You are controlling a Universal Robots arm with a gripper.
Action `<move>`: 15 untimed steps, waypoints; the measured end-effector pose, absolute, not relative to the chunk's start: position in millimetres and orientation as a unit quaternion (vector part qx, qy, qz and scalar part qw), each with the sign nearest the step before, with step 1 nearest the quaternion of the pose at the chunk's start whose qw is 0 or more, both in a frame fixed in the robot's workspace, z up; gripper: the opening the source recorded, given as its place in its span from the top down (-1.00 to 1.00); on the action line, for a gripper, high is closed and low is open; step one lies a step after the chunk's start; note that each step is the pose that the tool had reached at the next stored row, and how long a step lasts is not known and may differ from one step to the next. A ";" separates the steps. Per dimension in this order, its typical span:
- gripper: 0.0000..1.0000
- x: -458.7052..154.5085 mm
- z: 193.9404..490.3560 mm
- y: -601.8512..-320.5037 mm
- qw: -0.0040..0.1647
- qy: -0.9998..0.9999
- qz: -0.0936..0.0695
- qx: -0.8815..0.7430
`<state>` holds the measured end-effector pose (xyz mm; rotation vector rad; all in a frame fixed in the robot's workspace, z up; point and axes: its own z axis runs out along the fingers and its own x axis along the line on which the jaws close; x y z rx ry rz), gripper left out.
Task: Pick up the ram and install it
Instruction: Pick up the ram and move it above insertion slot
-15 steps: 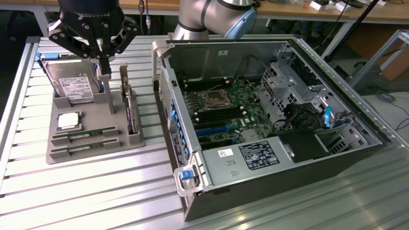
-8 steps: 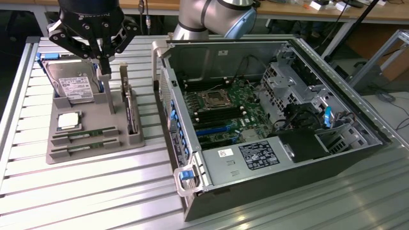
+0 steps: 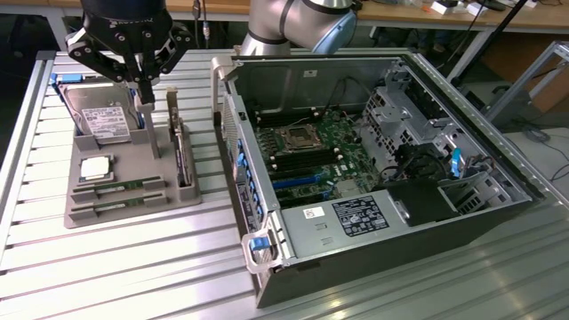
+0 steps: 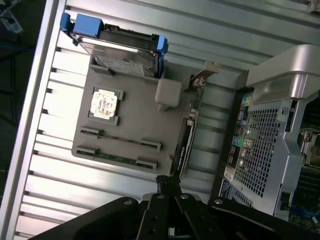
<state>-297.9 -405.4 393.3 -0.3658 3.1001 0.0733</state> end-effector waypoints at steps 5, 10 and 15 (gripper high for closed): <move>0.80 -297.9 393.3 -405.5 0.009 0.991 0.024 -0.130; 0.80 -297.9 393.3 -405.4 0.009 0.990 0.024 -0.139; 0.80 -297.9 393.3 -405.4 0.009 0.989 0.024 -0.148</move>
